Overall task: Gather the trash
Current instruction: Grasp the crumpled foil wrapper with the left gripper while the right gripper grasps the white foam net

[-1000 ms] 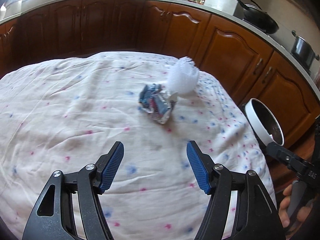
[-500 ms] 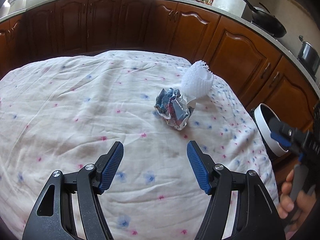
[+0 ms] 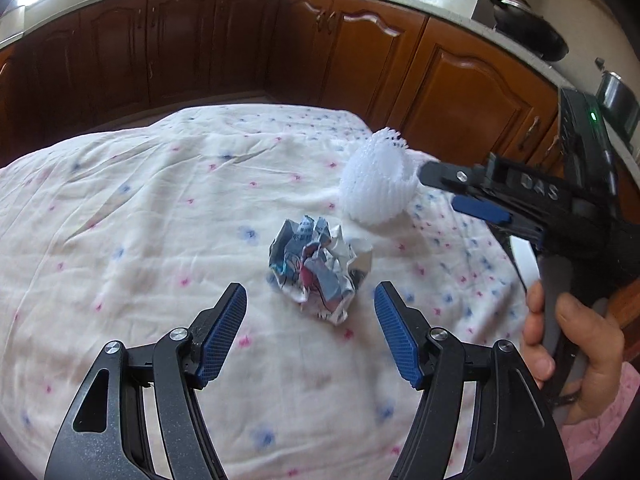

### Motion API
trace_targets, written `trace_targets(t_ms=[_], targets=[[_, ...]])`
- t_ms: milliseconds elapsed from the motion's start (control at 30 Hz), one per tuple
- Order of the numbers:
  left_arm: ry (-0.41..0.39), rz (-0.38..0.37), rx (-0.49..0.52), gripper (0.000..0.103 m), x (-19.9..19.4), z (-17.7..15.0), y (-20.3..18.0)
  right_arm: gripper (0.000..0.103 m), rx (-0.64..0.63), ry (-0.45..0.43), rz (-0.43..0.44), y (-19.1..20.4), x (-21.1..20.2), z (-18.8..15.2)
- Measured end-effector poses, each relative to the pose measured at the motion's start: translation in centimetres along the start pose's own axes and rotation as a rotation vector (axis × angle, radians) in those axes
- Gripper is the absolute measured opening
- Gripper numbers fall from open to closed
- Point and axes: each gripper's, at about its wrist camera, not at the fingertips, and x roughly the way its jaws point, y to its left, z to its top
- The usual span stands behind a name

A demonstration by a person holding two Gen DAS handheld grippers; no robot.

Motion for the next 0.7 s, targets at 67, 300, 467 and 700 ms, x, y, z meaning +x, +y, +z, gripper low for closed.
trace_targets(t_ms=[67, 300, 467, 700], targets=[[0.004, 0.004, -0.001, 0.068, 0.7, 0.4, -0.1, 0.053, -0.001, 0.007, -0.020, 0.0, 0.9, 0.4], [0.056, -0.019, -0.013, 0.027, 3.1, 0.5, 0.2, 0.010, -0.012, 0.003, -0.032, -0.5, -0.4, -0.7], [0.026, -0.040, 0.005, 0.003, 1.8, 0.2, -0.5, 0.010, 0.017, -0.052, -0.001, -1.4, -5.1, -3.4], [-0.002, -0.118, 0.031, 0.002, -0.8, -0.8, -2.8, 0.010, 0.066, -0.137, -0.013, -3.0, -11.9, -7.8]])
